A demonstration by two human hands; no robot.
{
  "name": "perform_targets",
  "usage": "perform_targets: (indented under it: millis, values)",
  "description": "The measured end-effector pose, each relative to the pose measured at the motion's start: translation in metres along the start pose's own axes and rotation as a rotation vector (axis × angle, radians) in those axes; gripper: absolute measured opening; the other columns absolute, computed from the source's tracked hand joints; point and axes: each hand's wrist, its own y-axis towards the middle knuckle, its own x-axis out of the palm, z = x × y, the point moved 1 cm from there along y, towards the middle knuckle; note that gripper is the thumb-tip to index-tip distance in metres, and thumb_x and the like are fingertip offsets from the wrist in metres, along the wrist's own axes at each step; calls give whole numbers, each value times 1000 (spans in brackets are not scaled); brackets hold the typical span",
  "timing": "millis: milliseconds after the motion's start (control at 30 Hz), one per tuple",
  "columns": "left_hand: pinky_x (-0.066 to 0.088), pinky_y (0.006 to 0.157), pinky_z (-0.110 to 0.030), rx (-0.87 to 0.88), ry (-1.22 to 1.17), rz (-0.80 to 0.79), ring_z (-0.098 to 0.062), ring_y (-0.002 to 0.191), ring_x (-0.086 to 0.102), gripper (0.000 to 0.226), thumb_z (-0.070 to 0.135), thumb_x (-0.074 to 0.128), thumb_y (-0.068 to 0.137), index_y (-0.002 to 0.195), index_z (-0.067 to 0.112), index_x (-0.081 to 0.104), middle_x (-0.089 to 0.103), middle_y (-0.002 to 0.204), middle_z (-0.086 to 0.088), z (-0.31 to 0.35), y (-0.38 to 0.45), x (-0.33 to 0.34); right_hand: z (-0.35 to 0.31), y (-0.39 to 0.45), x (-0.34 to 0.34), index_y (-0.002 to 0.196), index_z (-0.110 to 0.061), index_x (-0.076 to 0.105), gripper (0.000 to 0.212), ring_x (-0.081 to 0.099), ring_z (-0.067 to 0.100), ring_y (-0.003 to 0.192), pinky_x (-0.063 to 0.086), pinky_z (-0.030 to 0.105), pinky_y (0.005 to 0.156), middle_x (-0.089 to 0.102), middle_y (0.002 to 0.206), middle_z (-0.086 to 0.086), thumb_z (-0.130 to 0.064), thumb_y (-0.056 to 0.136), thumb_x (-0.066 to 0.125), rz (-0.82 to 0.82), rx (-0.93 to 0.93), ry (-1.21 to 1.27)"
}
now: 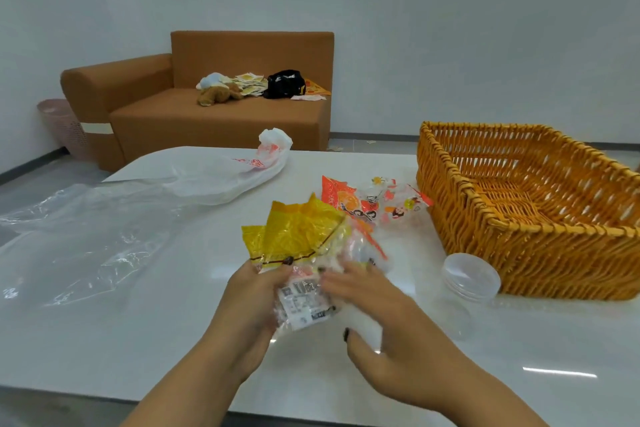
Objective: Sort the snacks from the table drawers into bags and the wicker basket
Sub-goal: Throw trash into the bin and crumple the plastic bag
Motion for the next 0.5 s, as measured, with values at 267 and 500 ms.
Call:
perform_targets:
  millis: [267,500]
  values:
    - [59,77,-46,-35,-1,6,-30,89,73,22,4,51,95,110,11,65,75,98,-12,1,3,12,7,22,-3,110,-13,54,49,57,11,79,45,32,92,61,94,-2,-20,69,79,498,751,1228]
    - [53,91,-53,-89,-122,23,-32,91,73,44,39,33,104,109,15,70,76,100,-11,-7,10,26,7,16,-10,131,-32,57,60,60,-8,99,48,10,83,63,116,-29,4,85,44,397,60,-8]
